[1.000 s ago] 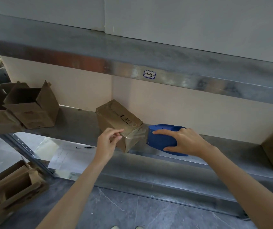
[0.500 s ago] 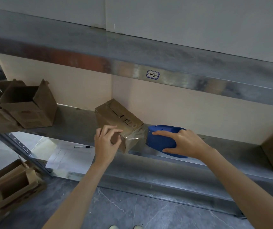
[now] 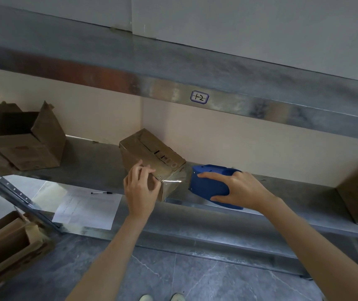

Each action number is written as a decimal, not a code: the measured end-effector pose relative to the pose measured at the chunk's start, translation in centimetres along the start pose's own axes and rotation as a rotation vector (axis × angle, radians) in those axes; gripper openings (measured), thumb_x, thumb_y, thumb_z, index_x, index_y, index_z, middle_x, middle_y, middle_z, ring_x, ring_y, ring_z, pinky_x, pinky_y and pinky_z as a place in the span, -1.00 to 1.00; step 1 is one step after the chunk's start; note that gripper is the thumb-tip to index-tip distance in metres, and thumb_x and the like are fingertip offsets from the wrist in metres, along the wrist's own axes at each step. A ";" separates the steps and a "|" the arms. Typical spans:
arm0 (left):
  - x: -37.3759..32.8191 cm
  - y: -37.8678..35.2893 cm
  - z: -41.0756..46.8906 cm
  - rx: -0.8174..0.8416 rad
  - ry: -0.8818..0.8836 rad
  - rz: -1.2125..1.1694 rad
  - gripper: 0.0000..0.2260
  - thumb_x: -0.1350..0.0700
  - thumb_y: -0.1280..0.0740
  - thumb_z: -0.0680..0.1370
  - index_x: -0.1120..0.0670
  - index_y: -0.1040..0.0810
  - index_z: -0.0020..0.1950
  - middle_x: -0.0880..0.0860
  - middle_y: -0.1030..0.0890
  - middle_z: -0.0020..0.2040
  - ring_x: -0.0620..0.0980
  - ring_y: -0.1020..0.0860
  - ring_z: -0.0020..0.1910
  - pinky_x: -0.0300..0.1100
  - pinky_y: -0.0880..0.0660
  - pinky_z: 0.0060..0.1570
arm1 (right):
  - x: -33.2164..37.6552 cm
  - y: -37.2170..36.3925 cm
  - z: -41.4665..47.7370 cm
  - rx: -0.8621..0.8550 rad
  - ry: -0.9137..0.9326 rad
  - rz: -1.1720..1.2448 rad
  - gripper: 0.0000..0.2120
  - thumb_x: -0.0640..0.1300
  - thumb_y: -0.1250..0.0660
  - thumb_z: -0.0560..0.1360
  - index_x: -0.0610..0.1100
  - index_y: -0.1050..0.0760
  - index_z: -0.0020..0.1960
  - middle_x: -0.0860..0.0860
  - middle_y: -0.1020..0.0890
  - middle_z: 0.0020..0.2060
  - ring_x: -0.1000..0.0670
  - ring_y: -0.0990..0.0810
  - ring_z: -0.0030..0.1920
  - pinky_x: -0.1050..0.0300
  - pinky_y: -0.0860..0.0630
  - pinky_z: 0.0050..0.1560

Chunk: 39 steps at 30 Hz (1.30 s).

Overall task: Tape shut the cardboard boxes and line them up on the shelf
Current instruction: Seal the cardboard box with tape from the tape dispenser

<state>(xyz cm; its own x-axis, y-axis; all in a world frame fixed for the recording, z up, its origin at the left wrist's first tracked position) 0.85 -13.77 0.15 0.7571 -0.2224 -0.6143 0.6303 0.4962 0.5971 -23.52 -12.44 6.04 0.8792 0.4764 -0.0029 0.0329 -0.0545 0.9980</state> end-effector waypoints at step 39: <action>1.9 1.4 -0.6 0.121 -0.078 -0.043 -0.48 -0.03 -0.62 0.31 0.12 -0.55 0.18 0.07 -0.44 0.30 0.04 -0.45 0.31 0.08 -0.50 0.20 | 3.1 2.0 0.8 0.021 0.094 0.070 -0.34 0.22 -0.38 0.47 0.28 -0.19 0.49 0.23 -0.16 -0.51 0.22 -0.18 -0.52 0.34 -0.20 -0.40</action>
<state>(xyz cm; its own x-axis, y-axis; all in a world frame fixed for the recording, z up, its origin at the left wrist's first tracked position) 3.06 -13.05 -0.51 0.7371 -0.3081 -0.6014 0.6749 0.3815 0.6317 -20.36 -11.79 7.95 0.8315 0.5506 0.0737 -0.0163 -0.1084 0.9940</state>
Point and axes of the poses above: each hand's wrist, its own z-axis towards the middle knuckle, its own y-axis out of the back of the hand, x = y × z, the point moved 9 cm from there along z, towards the middle knuckle
